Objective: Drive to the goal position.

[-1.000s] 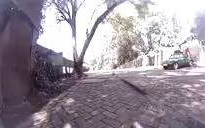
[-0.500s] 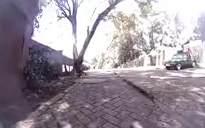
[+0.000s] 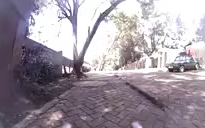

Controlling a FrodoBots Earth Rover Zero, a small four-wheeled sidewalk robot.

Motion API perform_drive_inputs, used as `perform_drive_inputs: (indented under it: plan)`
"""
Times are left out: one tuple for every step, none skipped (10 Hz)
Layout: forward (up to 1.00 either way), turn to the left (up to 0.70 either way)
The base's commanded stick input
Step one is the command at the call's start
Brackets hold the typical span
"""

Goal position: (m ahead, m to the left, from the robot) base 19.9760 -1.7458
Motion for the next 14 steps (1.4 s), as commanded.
perform_drive_inputs:
  plan:
    - [0.70,-0.08]
    - [0.70,-0.20]
    - [0.70,-0.35]
    - [0.70,-0.35]
    - [0.70,-0.35]
    - [0.70,-0.35]
    - [0.70,-0.20]
    - [0.70,-0.10]
    - [0.70,0.00]
    - [0.70,0.00]
    - [0.70,0.00]
    - [0.70,0.00]
    - [0.70,0.00]
    - [0.70,0.00]
